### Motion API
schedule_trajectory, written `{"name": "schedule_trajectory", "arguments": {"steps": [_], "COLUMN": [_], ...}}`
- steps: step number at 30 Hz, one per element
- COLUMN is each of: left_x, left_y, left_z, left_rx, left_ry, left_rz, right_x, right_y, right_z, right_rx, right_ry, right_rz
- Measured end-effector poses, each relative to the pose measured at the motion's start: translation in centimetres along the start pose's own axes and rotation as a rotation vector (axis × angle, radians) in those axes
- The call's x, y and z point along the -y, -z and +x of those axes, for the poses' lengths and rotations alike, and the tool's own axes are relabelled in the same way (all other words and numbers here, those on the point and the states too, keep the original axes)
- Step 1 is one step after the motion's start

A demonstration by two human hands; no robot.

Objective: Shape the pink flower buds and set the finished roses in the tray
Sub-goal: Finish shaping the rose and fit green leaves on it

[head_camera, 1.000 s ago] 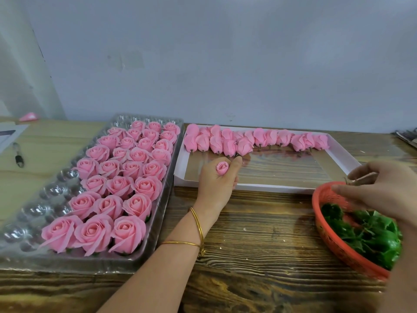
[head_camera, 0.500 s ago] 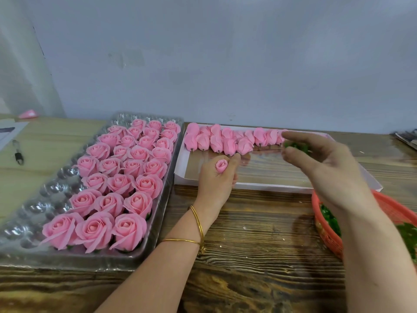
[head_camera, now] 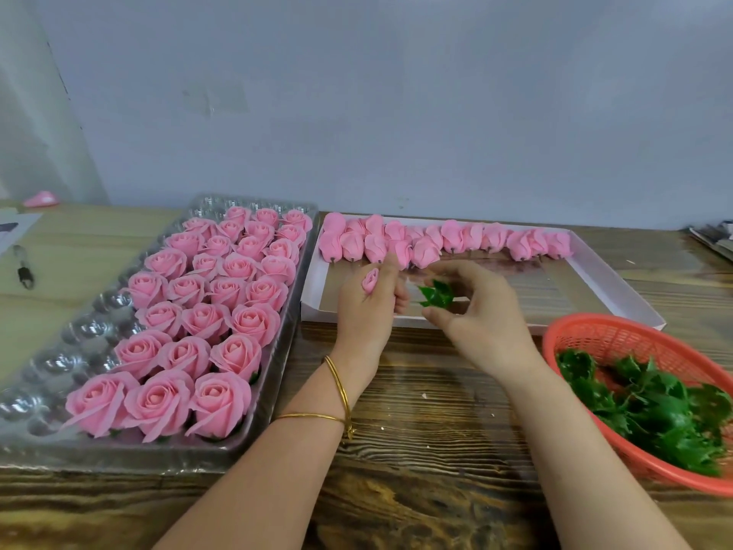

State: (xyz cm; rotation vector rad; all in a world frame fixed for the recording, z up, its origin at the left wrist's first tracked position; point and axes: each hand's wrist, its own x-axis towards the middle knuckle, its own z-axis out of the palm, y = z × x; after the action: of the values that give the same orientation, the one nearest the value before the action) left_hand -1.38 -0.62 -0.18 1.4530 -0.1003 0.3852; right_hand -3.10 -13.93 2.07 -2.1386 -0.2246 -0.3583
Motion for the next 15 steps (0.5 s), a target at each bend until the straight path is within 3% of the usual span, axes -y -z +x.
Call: {"name": "schedule_trajectory", "arguments": {"steps": [15], "left_x": [-1.1], "left_y": [-0.1], "left_z": [0.1], "left_rx": [0.025], "left_ry": [0.217], "left_rz": [-0.238], "right_x": [0.2], "right_y": [-2.6], "right_z": [-0.6], "right_rx": [0.033], "right_ry": [0.036], "right_rz": [-0.010]}}
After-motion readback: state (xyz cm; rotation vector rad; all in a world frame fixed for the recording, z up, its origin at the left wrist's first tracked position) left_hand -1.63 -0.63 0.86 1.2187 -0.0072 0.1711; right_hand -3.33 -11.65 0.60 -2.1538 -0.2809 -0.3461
